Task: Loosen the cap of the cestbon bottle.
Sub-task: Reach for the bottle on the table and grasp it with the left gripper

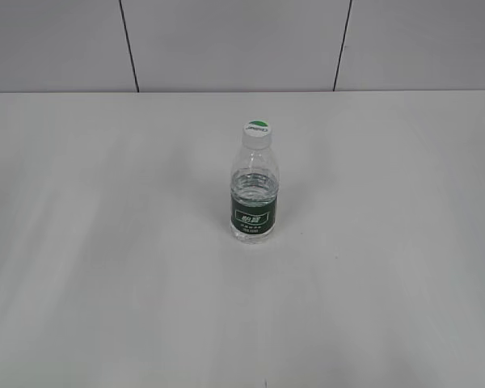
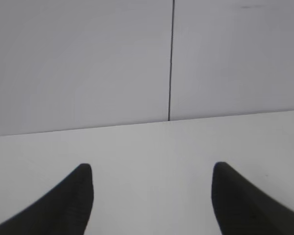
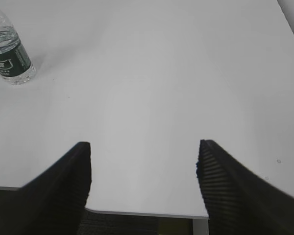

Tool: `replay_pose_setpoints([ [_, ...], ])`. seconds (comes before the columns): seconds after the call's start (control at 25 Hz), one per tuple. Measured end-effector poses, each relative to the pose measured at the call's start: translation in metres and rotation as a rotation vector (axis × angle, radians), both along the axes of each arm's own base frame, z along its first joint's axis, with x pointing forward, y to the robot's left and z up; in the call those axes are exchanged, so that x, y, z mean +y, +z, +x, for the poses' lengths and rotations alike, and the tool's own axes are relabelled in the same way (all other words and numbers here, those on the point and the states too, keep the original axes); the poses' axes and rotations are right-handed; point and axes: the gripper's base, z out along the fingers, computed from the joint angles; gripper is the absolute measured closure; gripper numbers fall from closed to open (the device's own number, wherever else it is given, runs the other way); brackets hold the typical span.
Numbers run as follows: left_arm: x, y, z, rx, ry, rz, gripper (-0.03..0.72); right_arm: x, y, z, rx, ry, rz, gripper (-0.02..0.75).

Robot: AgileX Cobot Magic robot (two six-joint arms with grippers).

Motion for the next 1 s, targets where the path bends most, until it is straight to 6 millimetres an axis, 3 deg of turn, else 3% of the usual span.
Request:
replay_pose_setpoints([
  [0.4, -0.02, -0.051, 0.034, 0.048, -0.227, -0.041, 0.234, 0.0, 0.0, 0.0, 0.0, 0.0, 0.0, 0.222],
  [0.76, -0.046, -0.074, 0.074, 0.092, -0.561, -0.053, 0.246, 0.0, 0.0, 0.0, 0.0, 0.0, 0.0, 0.222],
  [1.0, -0.062, -0.095, 0.089, 0.159, -0.843, -0.047, 0.246, 0.0, 0.0, 0.0, 0.0, 0.0, 0.0, 0.222],
])
